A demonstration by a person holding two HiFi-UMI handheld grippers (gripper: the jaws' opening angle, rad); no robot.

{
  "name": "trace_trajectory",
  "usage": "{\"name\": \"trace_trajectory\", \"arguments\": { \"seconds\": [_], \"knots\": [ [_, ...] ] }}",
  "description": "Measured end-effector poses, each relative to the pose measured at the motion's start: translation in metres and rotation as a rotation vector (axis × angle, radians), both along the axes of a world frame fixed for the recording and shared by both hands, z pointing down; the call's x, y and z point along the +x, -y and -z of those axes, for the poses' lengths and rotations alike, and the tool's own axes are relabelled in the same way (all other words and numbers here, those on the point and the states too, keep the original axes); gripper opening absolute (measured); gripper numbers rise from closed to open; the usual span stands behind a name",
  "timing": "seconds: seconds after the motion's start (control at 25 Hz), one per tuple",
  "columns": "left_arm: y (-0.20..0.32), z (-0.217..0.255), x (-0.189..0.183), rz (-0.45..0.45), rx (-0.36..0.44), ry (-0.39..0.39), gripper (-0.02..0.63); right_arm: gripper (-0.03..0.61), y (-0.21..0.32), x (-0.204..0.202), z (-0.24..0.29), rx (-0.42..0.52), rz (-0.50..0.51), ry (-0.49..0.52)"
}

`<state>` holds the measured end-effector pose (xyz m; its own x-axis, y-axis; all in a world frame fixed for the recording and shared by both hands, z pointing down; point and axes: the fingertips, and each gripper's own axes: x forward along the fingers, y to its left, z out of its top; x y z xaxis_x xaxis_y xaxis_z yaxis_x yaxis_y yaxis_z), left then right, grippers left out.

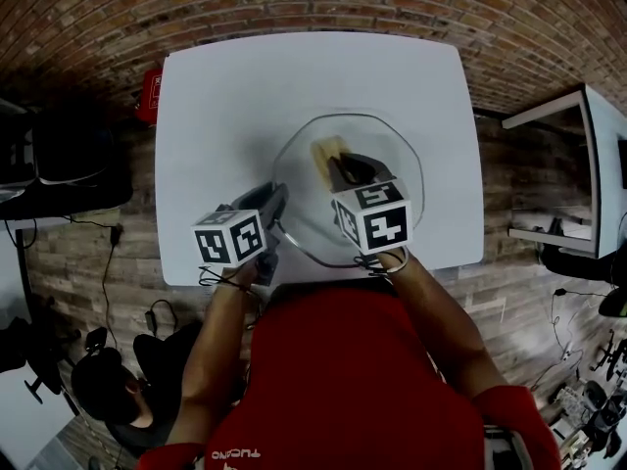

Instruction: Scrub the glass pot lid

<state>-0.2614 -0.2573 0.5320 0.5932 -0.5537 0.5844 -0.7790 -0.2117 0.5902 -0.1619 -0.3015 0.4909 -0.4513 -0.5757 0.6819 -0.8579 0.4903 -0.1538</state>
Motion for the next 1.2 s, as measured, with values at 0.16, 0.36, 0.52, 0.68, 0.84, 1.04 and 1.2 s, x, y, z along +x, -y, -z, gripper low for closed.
{"name": "trace_trajectory", "arguments": {
  "seconds": [0.16, 0.36, 0.52, 0.68, 0.84, 1.04, 1.2],
  "knots": [
    [0.001, 0.0, -0.001, 0.01, -0.003, -0.005, 0.094, 0.052, 0.018, -0.021, -0.006, 0.018, 0.006, -0.027],
    [0.0, 0.002, 0.0, 0.02, -0.009, -0.004, 0.092, 0.052, 0.028, -0.029, -0.017, 0.016, 0.006, -0.069],
    [0.0, 0.001, 0.0, 0.019, -0.014, -0.005, 0.092, 0.052, 0.034, -0.01, -0.023, 0.011, -0.037, -0.107],
    [0.0, 0.0, -0.002, 0.02, -0.017, -0.007, 0.092, 0.052, 0.04, 0.029, -0.027, 0.009, -0.116, -0.149],
    [0.0, 0.0, -0.002, 0.018, -0.018, -0.009, 0.092, 0.052, 0.041, 0.071, -0.028, 0.005, -0.208, -0.174],
    [0.005, 0.001, 0.0, 0.021, -0.016, -0.016, 0.091, 0.052, 0.039, 0.103, -0.025, 0.002, -0.277, -0.184],
    [0.005, 0.002, 0.0, 0.03, -0.022, -0.022, 0.089, 0.052, 0.023, 0.075, -0.012, -0.015, -0.233, -0.108]
  ]
}}
